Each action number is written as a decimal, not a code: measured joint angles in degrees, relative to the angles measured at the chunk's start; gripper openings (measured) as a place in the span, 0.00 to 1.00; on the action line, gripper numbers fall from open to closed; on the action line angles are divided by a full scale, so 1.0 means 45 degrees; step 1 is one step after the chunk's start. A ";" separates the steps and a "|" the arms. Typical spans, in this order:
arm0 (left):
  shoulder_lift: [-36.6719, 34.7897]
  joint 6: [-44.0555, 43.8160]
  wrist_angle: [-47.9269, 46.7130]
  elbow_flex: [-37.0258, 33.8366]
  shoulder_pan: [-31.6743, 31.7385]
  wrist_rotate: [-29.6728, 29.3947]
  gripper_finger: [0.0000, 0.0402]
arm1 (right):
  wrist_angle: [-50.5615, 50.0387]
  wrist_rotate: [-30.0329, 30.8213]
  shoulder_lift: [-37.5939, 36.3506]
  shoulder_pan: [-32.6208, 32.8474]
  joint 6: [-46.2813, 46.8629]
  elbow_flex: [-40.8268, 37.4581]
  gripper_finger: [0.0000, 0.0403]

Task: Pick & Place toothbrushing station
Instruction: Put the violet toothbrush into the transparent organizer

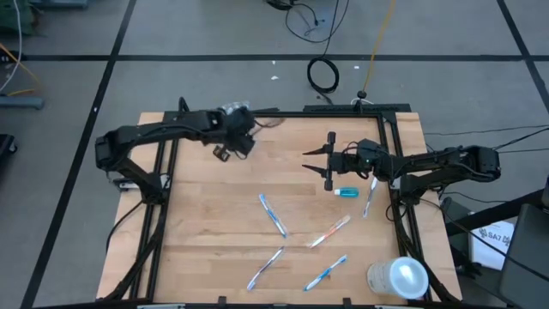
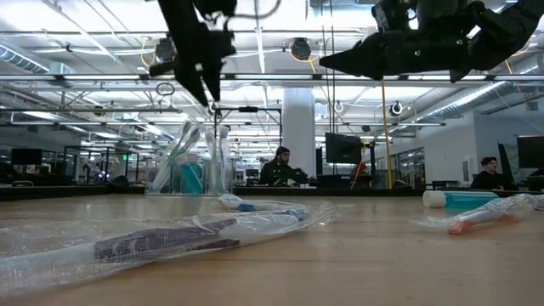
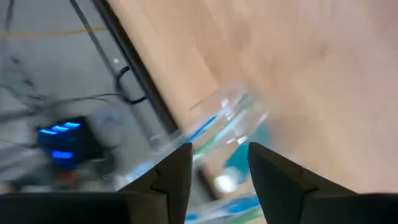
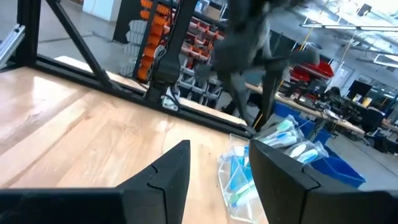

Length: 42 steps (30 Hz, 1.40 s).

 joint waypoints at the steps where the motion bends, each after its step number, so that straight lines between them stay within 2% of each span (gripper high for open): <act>1: -0.0272 -0.0871 -0.0080 0.0080 0.0045 0.0463 0.39 | 0.0014 0.0000 0.0000 0.0000 0.0160 0.0000 0.39; 8: -0.2349 -0.7636 -0.0296 -0.0236 0.0466 0.2678 0.36 | 0.0012 0.0000 0.0000 0.0000 0.1736 0.0000 0.39; 11: -0.3234 -0.9283 -0.0003 -0.0946 0.0528 0.4095 0.36 | -0.0112 0.0000 0.0000 0.0005 0.2280 0.0000 0.39; 15: -0.4293 -1.0094 0.1187 -0.2845 0.0269 0.5288 0.36 | -0.0582 0.0000 0.0000 0.0005 0.2936 0.0000 0.39; 20: -0.5114 -1.0708 0.4219 -0.5719 -0.0325 0.5323 0.36 | -0.1232 0.0007 0.0000 0.0094 0.3465 0.0000 0.39; 25: -0.5098 -1.0431 0.6847 -0.7480 -0.0770 0.5329 0.36 | -0.1594 0.0184 0.0000 0.0605 0.3485 0.0000 0.39; 28: -0.4855 -1.0400 0.8085 -0.7848 -0.0912 0.5318 0.36 | -0.1595 0.1633 0.0000 0.1010 0.3736 0.0000 0.39; 31: -0.4651 -1.0531 0.8131 -0.7900 -0.0937 0.5315 0.36 | -0.2324 0.3027 -0.0019 0.1231 0.3814 0.0005 0.39; 35: -0.4620 -1.0467 0.8045 -0.7893 -0.0937 0.5308 0.36 | -0.3820 0.4906 -0.0010 0.1424 0.5735 0.0000 0.39; 36: -0.4620 -1.0323 0.8054 -0.7893 -0.0937 0.5308 0.36 | -0.4095 0.5097 -0.0010 0.1471 0.6160 0.0000 0.39; 38: -0.4620 -0.9916 0.8064 -0.7893 -0.0937 0.5309 0.36 | -0.4627 0.4614 -0.0130 0.1694 0.6398 -0.0005 0.39; 40: -0.4620 -0.9631 0.8063 -0.7893 -0.0937 0.5308 0.36 | -0.4631 0.3726 -0.0343 0.2138 0.5936 -0.0010 0.39; 42: -0.4620 -0.9575 0.8064 -0.7893 -0.0937 0.5308 0.36 | -0.4843 0.3657 -0.0801 0.2691 0.5348 -0.0005 0.39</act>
